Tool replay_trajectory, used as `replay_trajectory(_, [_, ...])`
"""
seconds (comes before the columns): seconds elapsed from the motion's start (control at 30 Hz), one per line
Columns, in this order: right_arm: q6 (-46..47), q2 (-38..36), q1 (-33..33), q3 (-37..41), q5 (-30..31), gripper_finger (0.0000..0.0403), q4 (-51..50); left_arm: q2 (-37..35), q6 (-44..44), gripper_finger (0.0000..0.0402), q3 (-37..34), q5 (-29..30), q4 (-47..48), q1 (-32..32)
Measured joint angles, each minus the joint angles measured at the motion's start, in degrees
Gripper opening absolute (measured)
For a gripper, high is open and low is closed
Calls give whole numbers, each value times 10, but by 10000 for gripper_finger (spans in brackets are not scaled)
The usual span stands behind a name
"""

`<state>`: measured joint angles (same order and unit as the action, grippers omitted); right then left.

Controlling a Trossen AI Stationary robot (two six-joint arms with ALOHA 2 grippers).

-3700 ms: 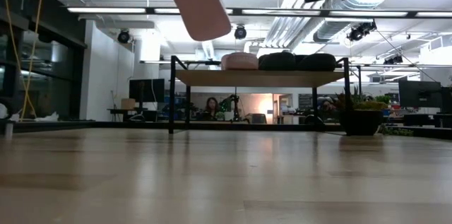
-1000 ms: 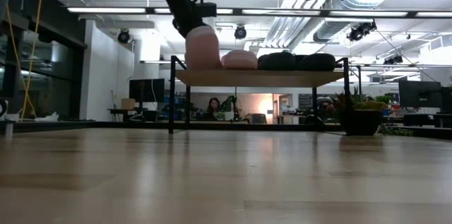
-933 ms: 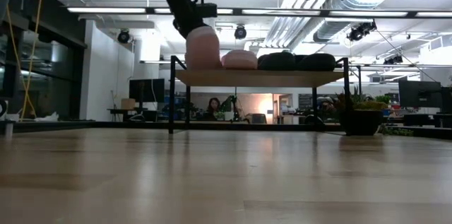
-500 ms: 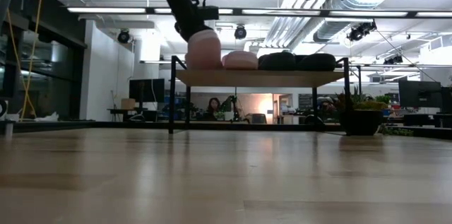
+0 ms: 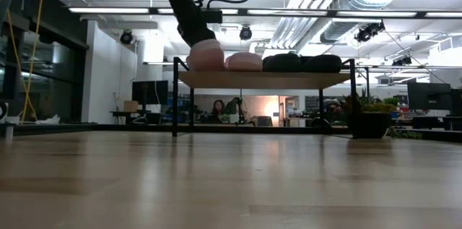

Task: Pick and place slides into the shelf
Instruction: Put the pink slipper on the shelf

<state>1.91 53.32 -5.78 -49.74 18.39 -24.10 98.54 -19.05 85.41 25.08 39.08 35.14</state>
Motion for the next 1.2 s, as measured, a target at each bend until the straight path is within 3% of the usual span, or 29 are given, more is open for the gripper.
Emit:
replay_trajectory(0.3, [0, 0, 0, 0, 0, 142, 0, 1, 0, 77, -1, -6, 17, 1])
replay_trajectory(0.77, [0, 0, 0, 0, 0, 142, 0, 1, 15, 237, -2, 15, 27, 2])
replay_trajectory(0.93, [0, 0, 0, 0, 0, 142, 0, 1, 20, 247, -2, 23, 27, 2])
replay_trajectory(1.2, [-4, 0, 0, 0, 0, 142, 0, 1, 28, 232, -2, 14, 28, -3])
